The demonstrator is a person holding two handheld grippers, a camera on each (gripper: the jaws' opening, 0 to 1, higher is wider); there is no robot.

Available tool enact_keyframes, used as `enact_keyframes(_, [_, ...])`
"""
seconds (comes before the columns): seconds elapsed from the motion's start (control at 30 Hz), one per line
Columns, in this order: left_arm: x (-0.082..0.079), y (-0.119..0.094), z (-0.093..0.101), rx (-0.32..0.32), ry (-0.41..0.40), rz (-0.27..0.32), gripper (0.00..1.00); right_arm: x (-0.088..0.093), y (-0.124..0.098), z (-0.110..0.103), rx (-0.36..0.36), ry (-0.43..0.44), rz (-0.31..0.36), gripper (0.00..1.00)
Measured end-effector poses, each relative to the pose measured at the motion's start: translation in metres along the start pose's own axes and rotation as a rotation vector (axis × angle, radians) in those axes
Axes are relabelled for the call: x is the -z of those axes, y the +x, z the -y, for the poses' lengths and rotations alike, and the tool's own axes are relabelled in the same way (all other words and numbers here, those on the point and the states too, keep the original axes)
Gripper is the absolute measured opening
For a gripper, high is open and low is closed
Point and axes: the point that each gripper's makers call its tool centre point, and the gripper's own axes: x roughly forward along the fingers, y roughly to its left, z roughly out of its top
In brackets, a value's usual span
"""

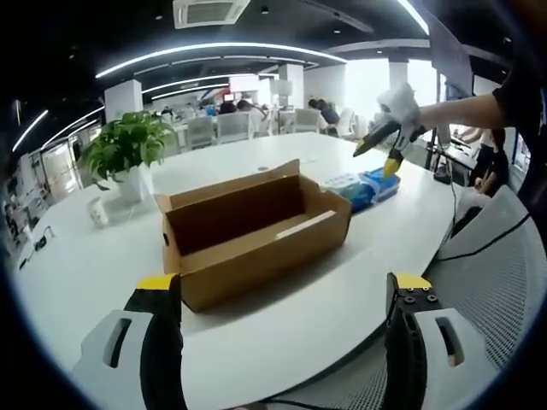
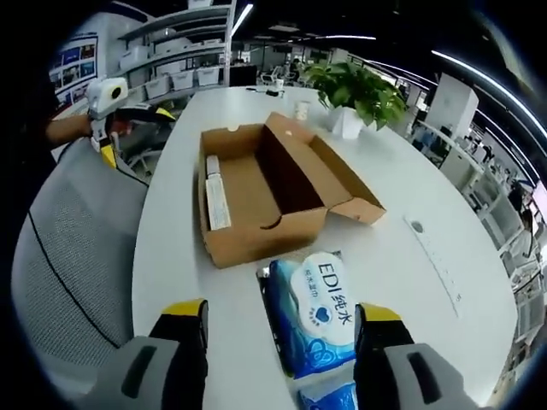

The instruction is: Operate the shoe box by opening the lid, removing the specified soft item, and placing it in the target area until the item is outside and the box remains undamaged.

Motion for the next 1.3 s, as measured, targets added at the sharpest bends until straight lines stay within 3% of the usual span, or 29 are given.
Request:
enact_keyframes(0.53, [0.000, 0.001, 0.002, -0.002, 0.014, -0.007, 0.99, -0.043, 0.030, -0.013, -0.080, -0.088, 0.036, 0.65])
enact_keyframes(1.3, [0.000, 0.001, 0.001, -0.012, 0.023, -0.014, 0.99, -0.067, 0.063, -0.020, -0.152, -0.151, 0.020, 0.61])
